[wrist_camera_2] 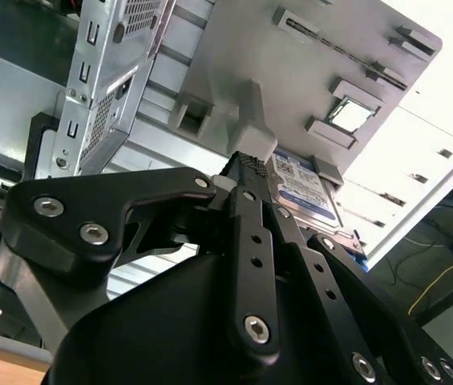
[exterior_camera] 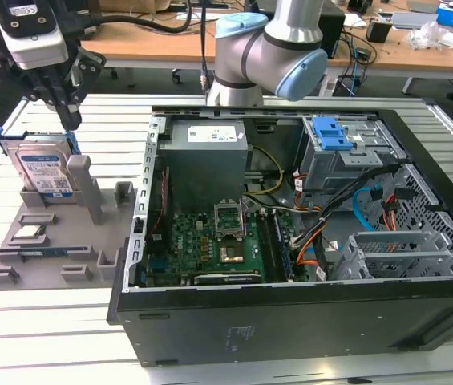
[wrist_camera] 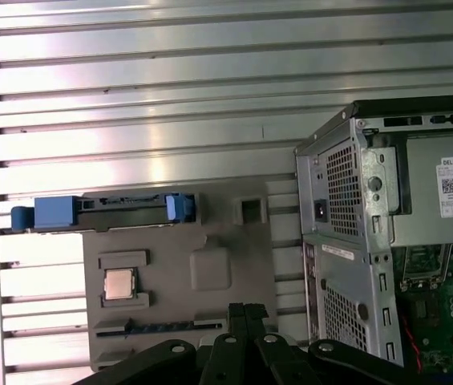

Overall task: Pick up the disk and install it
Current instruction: 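Reach for the disk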

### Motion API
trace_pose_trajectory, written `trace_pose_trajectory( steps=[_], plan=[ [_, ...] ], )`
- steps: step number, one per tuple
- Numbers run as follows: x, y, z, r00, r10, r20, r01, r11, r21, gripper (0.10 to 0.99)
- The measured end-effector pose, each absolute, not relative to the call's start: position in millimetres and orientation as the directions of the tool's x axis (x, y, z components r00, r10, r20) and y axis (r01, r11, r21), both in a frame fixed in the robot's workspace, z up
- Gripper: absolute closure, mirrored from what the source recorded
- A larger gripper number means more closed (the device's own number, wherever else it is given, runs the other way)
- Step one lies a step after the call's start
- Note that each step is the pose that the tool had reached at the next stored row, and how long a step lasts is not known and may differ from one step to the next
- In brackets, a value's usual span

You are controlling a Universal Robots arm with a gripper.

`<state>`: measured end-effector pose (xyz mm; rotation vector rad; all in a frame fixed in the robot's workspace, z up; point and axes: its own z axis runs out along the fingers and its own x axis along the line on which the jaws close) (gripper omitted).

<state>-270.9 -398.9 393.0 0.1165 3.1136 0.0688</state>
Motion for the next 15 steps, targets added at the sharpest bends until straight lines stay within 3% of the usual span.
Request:
trace_pose_trajectory(
  steps=[15],
  plan=[
    [-287,-399,392,-0.997,0.075,-0.023,0.074,0.996,0.045,0.98]
  ],
)
